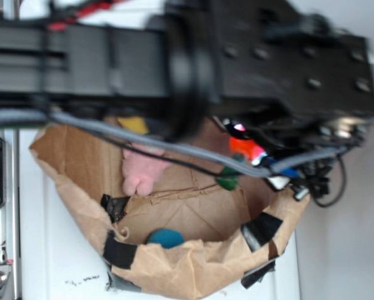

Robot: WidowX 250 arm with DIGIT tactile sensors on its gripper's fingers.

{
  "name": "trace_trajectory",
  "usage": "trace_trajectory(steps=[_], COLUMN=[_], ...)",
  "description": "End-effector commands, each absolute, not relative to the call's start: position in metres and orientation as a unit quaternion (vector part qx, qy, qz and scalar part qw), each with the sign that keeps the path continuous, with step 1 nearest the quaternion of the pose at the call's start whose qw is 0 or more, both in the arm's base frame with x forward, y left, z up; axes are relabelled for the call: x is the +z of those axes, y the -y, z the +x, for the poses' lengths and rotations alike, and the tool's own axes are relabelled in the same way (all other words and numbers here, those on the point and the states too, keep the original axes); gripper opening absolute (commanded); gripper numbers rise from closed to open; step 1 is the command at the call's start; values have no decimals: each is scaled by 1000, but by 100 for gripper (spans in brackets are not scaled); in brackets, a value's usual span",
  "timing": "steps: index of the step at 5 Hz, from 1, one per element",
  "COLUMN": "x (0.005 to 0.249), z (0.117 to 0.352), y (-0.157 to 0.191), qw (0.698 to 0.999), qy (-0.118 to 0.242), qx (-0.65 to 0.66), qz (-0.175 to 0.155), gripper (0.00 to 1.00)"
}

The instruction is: Grab the carrot.

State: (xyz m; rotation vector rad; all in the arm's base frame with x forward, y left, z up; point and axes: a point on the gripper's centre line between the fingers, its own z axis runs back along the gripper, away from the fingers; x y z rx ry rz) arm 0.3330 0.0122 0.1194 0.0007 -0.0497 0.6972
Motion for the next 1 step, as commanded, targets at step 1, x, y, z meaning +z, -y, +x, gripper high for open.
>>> trace_trajectory(steps=[1], x=[157], z=[342], y=[-20], qw=[944], qy=[77], qx=[321], qz=[-14], gripper=[0])
